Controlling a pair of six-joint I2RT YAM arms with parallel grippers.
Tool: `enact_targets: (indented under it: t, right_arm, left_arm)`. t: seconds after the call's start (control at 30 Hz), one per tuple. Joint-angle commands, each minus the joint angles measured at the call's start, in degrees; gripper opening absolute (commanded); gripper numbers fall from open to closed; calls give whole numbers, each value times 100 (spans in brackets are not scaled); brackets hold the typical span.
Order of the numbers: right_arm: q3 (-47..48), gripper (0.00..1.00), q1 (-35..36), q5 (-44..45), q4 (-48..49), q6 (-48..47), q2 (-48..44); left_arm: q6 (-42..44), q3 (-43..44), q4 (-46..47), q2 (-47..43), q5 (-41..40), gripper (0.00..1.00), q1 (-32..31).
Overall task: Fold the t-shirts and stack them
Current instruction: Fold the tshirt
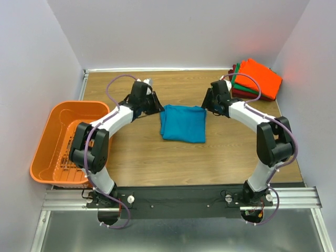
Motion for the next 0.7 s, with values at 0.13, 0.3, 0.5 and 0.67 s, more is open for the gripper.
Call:
enact_targets:
  t: [0.13, 0.3, 0.5, 0.67]
  right_arm:
    - [718, 65, -78, -263, -164, -221, 798]
    - [780, 64, -78, -430, -155, -150, 939]
    - [780, 62, -78, -562, -155, -115, 1028]
    - [737, 58, -78, -580, -155, -98, 993]
  left_arm:
    - [113, -1052, -21, -583, -766, 30, -587]
    - [122, -1281, -3, -654, -915, 30, -781]
    - [139, -1448, 41, -610, -924, 30, -886]
    - [184, -1510, 76, -593, -836, 30, -965]
